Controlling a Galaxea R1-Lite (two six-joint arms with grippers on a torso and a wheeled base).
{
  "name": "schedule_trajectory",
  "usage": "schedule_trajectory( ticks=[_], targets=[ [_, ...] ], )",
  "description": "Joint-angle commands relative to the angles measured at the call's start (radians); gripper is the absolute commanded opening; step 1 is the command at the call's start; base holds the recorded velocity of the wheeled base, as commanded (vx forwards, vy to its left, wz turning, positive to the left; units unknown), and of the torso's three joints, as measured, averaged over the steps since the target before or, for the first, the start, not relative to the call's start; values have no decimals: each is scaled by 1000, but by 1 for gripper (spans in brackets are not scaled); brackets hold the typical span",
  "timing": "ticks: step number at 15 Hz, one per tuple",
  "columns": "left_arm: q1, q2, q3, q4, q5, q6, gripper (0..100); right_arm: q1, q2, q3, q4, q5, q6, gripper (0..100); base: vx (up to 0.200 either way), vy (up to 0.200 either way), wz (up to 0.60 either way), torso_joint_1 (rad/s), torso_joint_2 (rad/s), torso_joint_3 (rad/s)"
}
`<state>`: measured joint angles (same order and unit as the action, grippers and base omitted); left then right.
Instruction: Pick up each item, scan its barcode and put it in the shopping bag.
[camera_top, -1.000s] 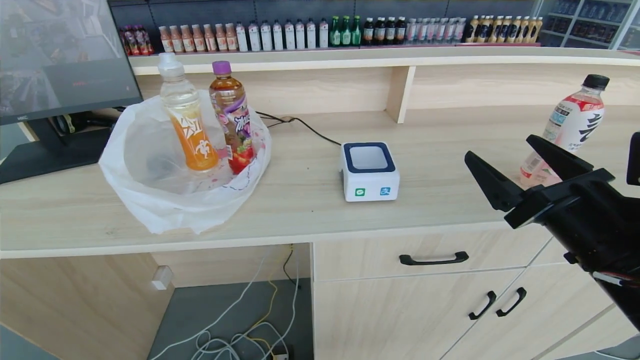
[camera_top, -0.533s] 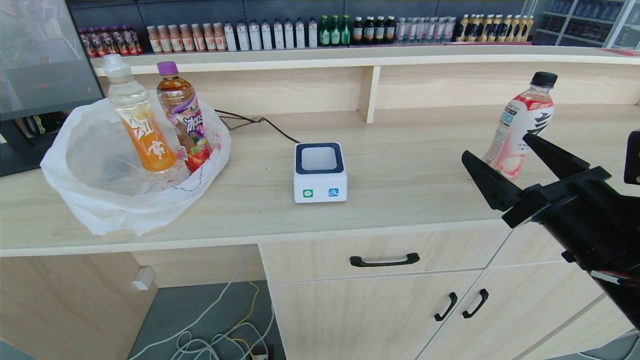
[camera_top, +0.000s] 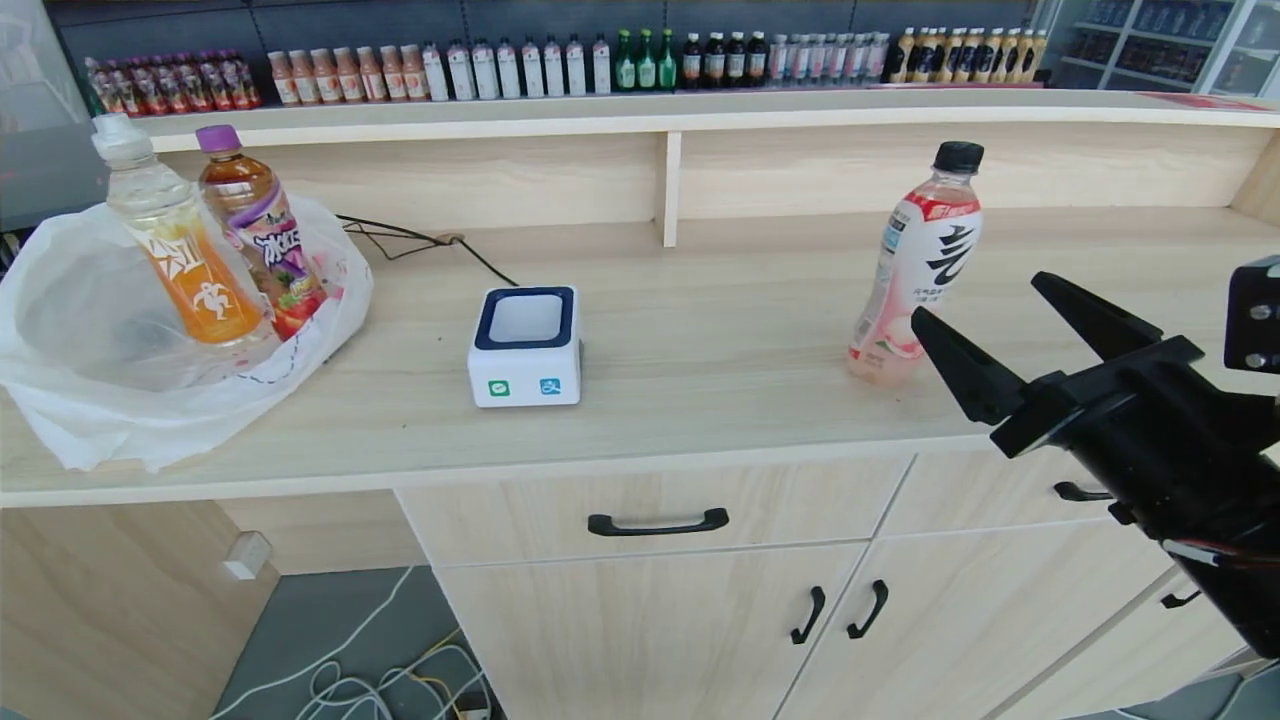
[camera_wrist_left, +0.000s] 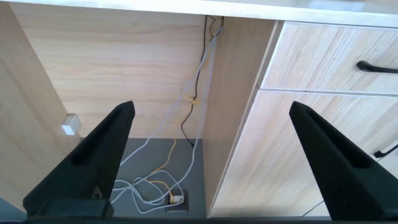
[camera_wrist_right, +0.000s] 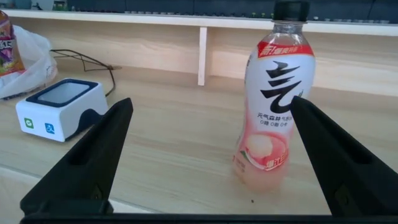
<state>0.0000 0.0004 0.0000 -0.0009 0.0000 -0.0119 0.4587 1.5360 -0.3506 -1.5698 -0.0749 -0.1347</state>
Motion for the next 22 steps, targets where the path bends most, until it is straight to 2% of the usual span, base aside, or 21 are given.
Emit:
schedule_trajectory(
  ticks=[1, 4, 7, 9, 11, 13, 17, 18, 22],
  targets=[
    [0, 0, 0, -1, 0, 0, 100, 0, 4, 4, -1, 0, 0, 100, 0, -200, 0, 2, -2, 7],
    [0, 0, 0, 1, 0, 4, 100, 3, 6, 10, -1, 0, 0, 100, 0, -67, 0, -1, 2, 1],
    [0, 0, 0, 1, 0, 6, 100, 87, 32, 29, -1, -8, -6, 100, 0, 0, 0, 0, 0, 0],
    [0, 0, 0, 1, 0, 7, 100, 95, 55, 29, -1, -11, -3, 100, 0, 0, 0, 0, 0, 0],
    [-2, 0, 0, 1, 0, 7, 100, 110, 92, -31, -1, -9, 0, 100, 0, 0, 0, 0, 0, 0],
    [-2, 0, 0, 1, 0, 7, 100, 117, 105, -163, 106, -13, -2, 100, 0, 0, 0, 0, 0, 0],
    [0, 0, 0, 1, 0, 7, 100, 109, 85, -318, 396, -25, -3, 100, 0, 0, 0, 0, 0, 0],
    [0, 0, 0, 1, 0, 7, 100, 112, 89, -337, 429, -66, -2, 100, 0, 0, 0, 0, 0, 0],
    [0, 0, 0, 1, 0, 7, 100, 112, 116, -347, 455, -118, 1, 100, 0, 0, 0, 0, 0, 0]
  ],
)
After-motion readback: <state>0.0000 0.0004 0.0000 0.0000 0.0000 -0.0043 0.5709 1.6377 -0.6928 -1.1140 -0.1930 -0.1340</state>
